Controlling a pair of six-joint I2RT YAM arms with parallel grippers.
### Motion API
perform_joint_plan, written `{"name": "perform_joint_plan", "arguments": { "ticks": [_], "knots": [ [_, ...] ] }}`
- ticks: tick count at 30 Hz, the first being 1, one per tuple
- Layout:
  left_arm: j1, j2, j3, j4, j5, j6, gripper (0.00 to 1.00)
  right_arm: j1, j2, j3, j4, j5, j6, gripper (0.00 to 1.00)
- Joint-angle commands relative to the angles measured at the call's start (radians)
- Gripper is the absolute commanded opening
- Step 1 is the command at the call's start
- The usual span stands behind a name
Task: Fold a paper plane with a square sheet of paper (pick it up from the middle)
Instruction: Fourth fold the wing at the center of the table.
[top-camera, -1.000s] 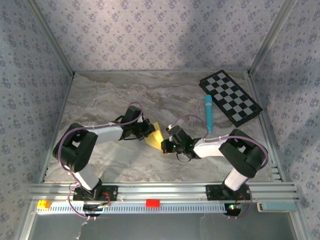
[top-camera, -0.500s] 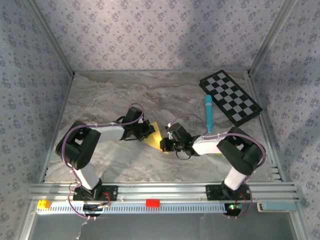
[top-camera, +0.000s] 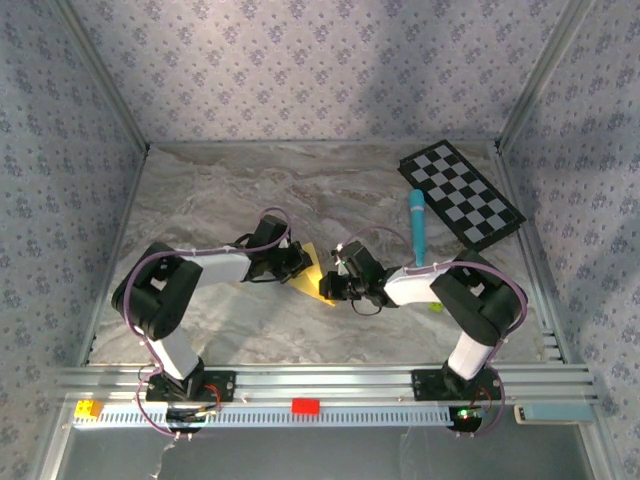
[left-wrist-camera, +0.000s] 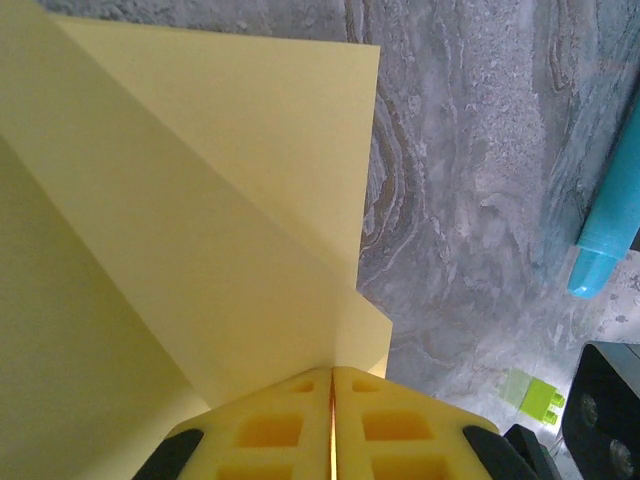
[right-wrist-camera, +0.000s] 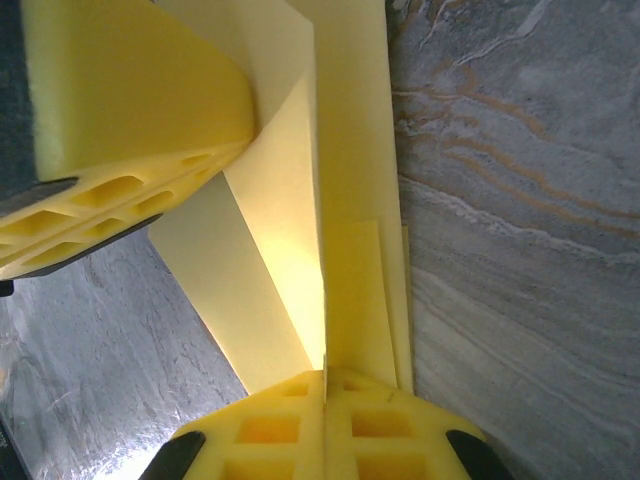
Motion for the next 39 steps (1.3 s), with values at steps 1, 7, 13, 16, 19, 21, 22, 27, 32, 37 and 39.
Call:
{"name": "perform_joint_plan", "arguments": {
  "ticks": [1, 7, 13, 16, 19, 21, 22, 27, 32, 37, 39],
  "knots": [
    [-0.005, 0.02, 0.024, -0.019, -0.013, 0.021, 0.08, -0.005, 0.04, -0.004, -0.112, 0.014, 0.008, 0.03],
    [-0.002, 0.037, 0.038, -0.03, -0.019, 0.035, 0.08, -0.007, 0.042, -0.001, -0.119, 0.009, 0.009, 0.03],
    [-0.002, 0.049, 0.041, -0.03, -0.021, 0.038, 0.08, -0.009, 0.048, 0.001, -0.127, 0.004, 0.01, 0.04],
    [0.0, 0.056, 0.043, -0.035, -0.023, 0.04, 0.08, -0.007, 0.049, 0.002, -0.129, 0.001, 0.007, 0.04],
    [-0.001, 0.063, 0.047, -0.038, -0.02, 0.044, 0.08, -0.009, 0.05, 0.003, -0.129, 0.0, 0.008, 0.04],
    [0.0, 0.067, 0.051, -0.047, -0.024, 0.049, 0.08, -0.01, 0.051, 0.005, -0.132, -0.002, 0.009, 0.04],
    [-0.001, 0.071, 0.052, -0.055, -0.026, 0.051, 0.08, -0.01, 0.052, 0.006, -0.131, -0.004, 0.01, 0.05],
    [0.0, 0.086, 0.054, -0.068, -0.027, 0.052, 0.07, -0.01, 0.049, 0.013, -0.138, -0.017, 0.008, 0.06],
    [0.001, 0.088, 0.044, -0.079, -0.032, 0.055, 0.06, -0.012, 0.025, 0.018, -0.136, -0.041, 0.004, 0.12],
    [0.006, 0.082, 0.029, -0.074, -0.034, 0.055, 0.06, -0.014, -0.018, 0.015, -0.142, -0.072, -0.006, 0.18],
    [0.005, 0.081, 0.026, -0.074, -0.034, 0.057, 0.06, -0.019, -0.029, 0.012, -0.152, -0.073, -0.009, 0.19]
  ]
}}
